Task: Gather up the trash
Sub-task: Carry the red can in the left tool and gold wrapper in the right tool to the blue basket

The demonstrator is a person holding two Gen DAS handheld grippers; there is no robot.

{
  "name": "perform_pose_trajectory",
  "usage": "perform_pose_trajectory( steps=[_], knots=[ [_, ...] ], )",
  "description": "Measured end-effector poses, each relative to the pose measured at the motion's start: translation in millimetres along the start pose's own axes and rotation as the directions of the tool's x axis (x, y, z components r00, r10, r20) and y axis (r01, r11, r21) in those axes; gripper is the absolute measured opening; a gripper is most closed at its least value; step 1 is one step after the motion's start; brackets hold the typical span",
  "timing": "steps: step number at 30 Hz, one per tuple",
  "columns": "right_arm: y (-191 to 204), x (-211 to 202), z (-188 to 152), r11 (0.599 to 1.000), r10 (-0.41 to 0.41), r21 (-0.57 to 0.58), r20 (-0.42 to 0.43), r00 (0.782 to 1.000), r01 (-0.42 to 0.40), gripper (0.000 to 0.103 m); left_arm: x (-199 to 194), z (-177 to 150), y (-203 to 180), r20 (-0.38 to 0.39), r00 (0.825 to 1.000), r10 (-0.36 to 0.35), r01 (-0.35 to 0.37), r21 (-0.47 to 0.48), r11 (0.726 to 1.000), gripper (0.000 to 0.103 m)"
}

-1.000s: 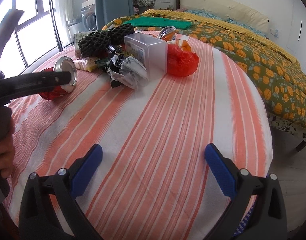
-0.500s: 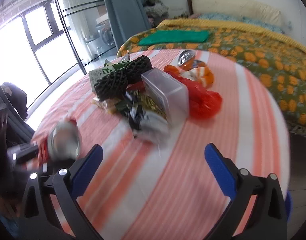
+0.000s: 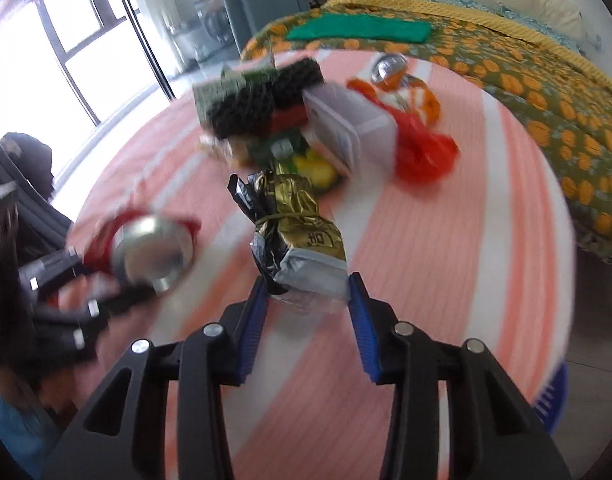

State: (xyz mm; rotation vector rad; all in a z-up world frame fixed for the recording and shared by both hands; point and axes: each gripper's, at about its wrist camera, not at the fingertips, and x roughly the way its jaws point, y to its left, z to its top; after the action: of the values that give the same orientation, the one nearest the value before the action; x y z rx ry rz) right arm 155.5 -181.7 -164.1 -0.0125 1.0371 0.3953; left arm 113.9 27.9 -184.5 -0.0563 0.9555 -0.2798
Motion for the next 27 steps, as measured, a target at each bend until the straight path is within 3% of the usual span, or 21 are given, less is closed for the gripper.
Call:
perform_pose_trajectory(
  steps=[4,7,10,13,16,17,18,19,21,27],
  knots=[
    [-3,-2,-30,1.000,-0.003,0.006,-0.080,0.997,0.004,0.059,-5,-7,2,0.002,1.000,-0.012,0.012,-0.017,1.000,0.084],
    [-5,-4,-36,1.000,0.019,0.005,-0.086,0.996,-0.019,0.069,-7,-2,-6,0.037,0.999,-0.022,0.021,0.023,1.000,0.094],
    [-1,-10,-28,0.999,-0.005,-0.054,-0.062,0.998,0.002,0.078,-7,3,-11,0.069,0.998,0.011,-0.015,0.059,0.998,0.096],
    [2,-6,-15,0.992,0.005,-0.126,-0.062,0.998,-0.013,0.080,-4,11,-4,0.089,0.996,0.005,-0.010,0.050,0.999,0.096],
    [2,5,-6,0.986,0.029,-0.158,-0.100,0.995,-0.045,0.078,-2,16,-1,0.100,0.995,-0.019,0.015,0.042,0.999,0.096],
    [3,9,-4,0.985,0.040,-0.163,-0.115,0.993,-0.059,0.072,-1,17,0,0.107,0.994,-0.026,0.022,0.042,0.999,0.094],
    [4,15,-2,0.984,0.046,-0.165,-0.130,0.990,-0.068,0.050,-1,18,0,0.112,0.993,-0.033,0.028,0.041,0.999,0.087],
    [5,19,-1,0.984,0.048,-0.163,-0.145,0.988,-0.072,0.045,0,18,0,0.108,0.993,-0.043,0.039,0.043,0.998,0.077],
    [5,18,-2,0.985,0.054,-0.153,-0.142,0.988,-0.076,0.044,5,17,-1,0.084,0.995,-0.052,0.048,0.043,0.998,0.063],
    [-19,-14,-10,0.993,0.094,-0.067,-0.034,0.995,-0.096,0.043,1,12,-7,0.095,0.995,-0.025,0.021,0.042,0.999,0.061]
  ],
)
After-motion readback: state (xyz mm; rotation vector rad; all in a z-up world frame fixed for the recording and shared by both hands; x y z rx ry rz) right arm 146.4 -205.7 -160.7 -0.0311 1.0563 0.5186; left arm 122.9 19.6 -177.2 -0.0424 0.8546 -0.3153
